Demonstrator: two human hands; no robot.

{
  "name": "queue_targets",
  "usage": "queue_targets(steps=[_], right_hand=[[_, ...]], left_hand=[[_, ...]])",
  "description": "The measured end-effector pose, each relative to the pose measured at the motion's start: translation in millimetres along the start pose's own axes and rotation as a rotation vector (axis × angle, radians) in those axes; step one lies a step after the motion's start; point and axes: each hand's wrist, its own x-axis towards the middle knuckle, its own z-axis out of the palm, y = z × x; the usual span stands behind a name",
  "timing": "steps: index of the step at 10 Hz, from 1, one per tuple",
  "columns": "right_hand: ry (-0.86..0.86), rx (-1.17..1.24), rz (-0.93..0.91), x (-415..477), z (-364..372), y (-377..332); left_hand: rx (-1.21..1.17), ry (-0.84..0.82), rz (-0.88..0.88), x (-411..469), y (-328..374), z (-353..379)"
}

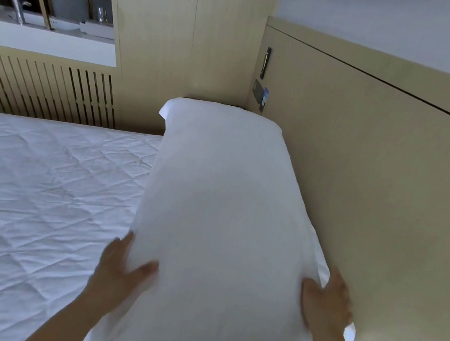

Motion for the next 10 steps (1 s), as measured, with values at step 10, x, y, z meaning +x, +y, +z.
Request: queue_targets(steps=[10], right_hand=[[0.195, 0.071, -0.170, -94.9, 8.4, 37.0]], left_hand=[[0.078, 0.013, 0.193, -39.0, -49.5, -21.3]])
